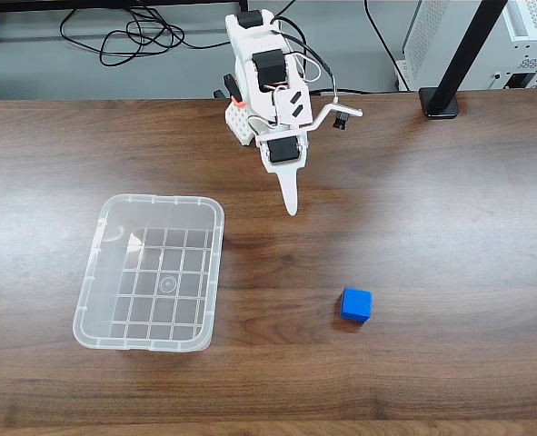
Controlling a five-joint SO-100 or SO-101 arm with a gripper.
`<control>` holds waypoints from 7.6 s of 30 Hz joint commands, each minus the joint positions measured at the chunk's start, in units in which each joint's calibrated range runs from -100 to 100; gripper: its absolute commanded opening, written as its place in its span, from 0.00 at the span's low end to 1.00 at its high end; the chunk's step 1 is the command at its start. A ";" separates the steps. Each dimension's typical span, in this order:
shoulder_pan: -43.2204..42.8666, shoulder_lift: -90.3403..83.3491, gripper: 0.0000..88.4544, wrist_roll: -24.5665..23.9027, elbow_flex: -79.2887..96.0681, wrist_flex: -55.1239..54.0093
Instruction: Pick and place a cube
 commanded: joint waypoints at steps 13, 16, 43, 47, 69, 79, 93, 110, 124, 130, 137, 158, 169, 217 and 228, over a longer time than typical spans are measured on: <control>0.67 54.43 0.40 -9.39 -33.54 -7.32; 0.59 66.48 0.42 -11.93 -41.44 -7.41; -6.38 107.11 0.40 -14.36 -77.06 -6.55; -6.68 111.16 0.40 -14.20 -80.74 -6.55; -10.35 124.70 0.31 -14.36 -99.76 4.28; -10.49 124.78 0.20 -13.83 -100.30 3.60; -9.76 123.79 0.10 -12.72 -102.18 4.88; 12.78 99.02 0.10 -1.74 -119.23 24.50; 37.23 113.47 0.10 6.71 -98.77 7.18; 37.89 115.95 0.11 8.19 -92.85 3.60; 37.60 112.56 0.15 9.24 -93.03 4.03; 19.61 72.92 0.03 6.29 -79.57 28.77; 4.41 41.38 0.02 3.44 -30.76 1.04; 6.83 -0.98 0.02 3.49 1.99 3.26; 6.83 -0.98 0.02 3.49 1.99 3.26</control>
